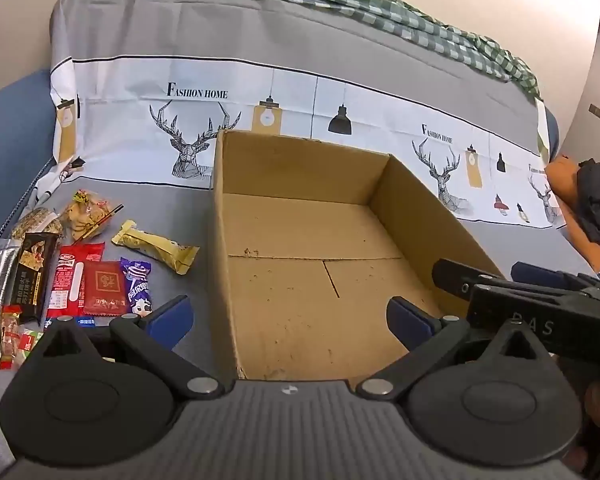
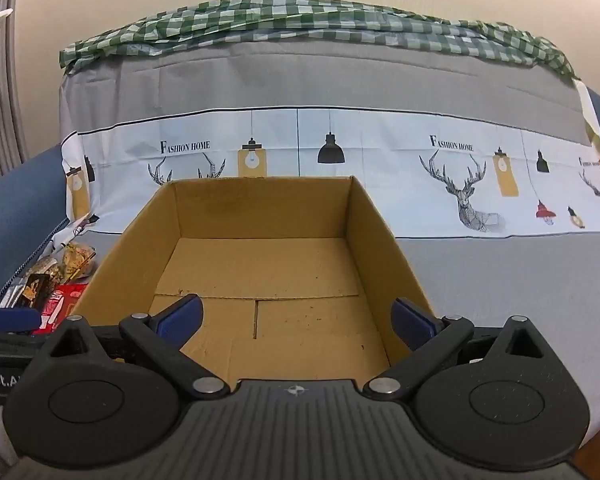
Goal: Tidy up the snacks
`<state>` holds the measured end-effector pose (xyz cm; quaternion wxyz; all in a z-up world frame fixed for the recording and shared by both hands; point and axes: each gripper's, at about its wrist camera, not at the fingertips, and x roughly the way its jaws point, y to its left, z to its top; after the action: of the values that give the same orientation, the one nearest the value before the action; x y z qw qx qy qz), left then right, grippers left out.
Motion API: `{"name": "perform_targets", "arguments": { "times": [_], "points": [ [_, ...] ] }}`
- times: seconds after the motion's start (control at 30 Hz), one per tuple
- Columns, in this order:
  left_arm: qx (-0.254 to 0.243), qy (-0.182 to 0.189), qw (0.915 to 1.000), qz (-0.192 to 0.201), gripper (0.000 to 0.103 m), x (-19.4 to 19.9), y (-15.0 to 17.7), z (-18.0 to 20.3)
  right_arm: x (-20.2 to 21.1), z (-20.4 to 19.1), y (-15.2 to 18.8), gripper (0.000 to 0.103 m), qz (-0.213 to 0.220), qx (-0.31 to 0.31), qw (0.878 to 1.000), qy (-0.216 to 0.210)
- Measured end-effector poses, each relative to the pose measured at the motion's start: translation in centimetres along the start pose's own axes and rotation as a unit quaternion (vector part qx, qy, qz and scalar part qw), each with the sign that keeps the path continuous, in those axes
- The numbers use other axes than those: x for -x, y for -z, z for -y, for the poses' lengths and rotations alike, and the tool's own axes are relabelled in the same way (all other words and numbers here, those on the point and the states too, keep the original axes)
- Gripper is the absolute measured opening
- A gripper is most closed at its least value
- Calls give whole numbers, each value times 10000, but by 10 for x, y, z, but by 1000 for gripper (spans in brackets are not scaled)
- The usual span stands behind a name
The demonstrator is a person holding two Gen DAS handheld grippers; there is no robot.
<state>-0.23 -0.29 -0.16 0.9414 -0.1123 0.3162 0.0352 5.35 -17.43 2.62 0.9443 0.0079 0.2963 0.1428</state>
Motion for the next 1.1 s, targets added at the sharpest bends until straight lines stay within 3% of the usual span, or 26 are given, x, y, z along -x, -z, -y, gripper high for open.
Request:
{"name": "perform_targets", "arguments": {
  "times": [0.73,0.8,1.1],
  "points": [
    [65,357,9993,-9,102,4,0,0,0,-6,6,96,109,271,9995,114],
    [1,300,9995,-65,102,4,0,1,-1,-5,4,96,-77,170,9998,65],
    [-58,251,9996,-133,102,3,-1,0,-1,-5,7,96,95,298,9994,130]
  ]
}}
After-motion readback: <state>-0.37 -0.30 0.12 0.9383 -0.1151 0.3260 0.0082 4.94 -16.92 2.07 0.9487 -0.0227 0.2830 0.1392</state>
